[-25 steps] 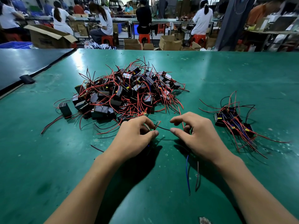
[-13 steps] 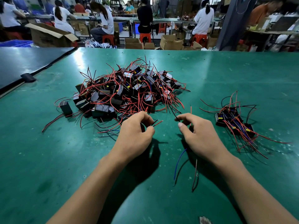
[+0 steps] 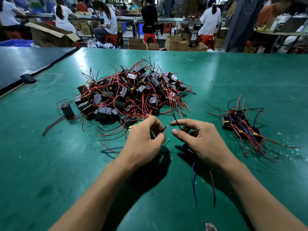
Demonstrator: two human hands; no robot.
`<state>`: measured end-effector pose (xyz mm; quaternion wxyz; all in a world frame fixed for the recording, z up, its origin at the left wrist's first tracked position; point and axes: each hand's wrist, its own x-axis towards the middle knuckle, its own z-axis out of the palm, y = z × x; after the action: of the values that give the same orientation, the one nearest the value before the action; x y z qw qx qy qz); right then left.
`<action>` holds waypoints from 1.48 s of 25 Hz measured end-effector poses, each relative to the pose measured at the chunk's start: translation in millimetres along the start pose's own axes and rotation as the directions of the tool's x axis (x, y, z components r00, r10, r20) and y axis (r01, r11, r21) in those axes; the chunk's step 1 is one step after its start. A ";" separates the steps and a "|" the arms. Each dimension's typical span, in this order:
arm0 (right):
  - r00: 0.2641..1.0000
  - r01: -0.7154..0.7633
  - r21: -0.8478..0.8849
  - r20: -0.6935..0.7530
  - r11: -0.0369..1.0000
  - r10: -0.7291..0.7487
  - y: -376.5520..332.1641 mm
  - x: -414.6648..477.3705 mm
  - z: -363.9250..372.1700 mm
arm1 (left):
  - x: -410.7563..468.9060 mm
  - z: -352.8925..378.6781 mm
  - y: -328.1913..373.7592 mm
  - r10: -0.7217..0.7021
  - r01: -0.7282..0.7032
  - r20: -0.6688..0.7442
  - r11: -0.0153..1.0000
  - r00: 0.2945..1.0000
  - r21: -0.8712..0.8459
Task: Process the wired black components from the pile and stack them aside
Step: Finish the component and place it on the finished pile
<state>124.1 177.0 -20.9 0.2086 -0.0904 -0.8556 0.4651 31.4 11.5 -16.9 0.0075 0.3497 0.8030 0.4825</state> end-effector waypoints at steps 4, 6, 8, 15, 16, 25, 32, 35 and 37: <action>1.000 -0.004 -0.017 0.025 1.000 0.004 -0.4 0.2 1.9 | -2.2 3.0 1.5 -0.017 0.017 0.001 0.995 1.000 -0.094; 1.000 -0.004 -0.012 0.026 1.000 0.004 -2.3 -0.3 1.1 | -3.1 4.8 2.4 -0.047 0.045 -0.011 0.990 0.999 -0.135; 0.999 -0.006 -0.013 0.042 1.000 0.007 -4.8 -0.5 -0.3 | -3.0 6.0 4.2 -0.087 0.079 -0.039 0.978 0.995 -0.191; 0.995 -0.015 -0.026 0.103 1.000 0.018 -6.4 -0.5 -0.2 | -2.2 1.2 7.7 -0.189 0.136 -0.112 0.920 0.975 -0.367; 0.993 -0.008 -0.024 0.114 1.000 0.011 -6.5 -0.6 0.6 | -2.2 0.6 8.5 -0.190 0.134 -0.116 0.917 0.975 -0.375; 0.990 0.029 -0.021 0.140 0.999 -0.025 -3.5 -2.1 1.7 | -2.9 -1.5 9.6 -0.151 0.105 -0.109 0.934 0.983 -0.340; 0.991 0.024 -0.034 0.135 0.999 -0.019 -4.5 -2.5 1.9 | -2.0 -2.3 7.9 -0.131 0.095 -0.110 0.952 0.985 -0.290; 0.992 0.016 -0.031 0.122 0.999 -0.012 -4.8 -2.5 0.8 | -2.3 -1.7 8.2 -0.129 0.098 -0.104 0.958 0.986 -0.269; 0.991 0.018 -0.035 0.131 0.999 -0.013 -5.1 -2.8 0.3 | -2.5 -1.8 8.1 -0.125 0.091 -0.109 0.959 0.986 -0.270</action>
<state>126.8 173.0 -17.5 0.1539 -0.0570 -0.8764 0.4527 37.2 11.1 -10.4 0.0300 0.2704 0.7484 0.6049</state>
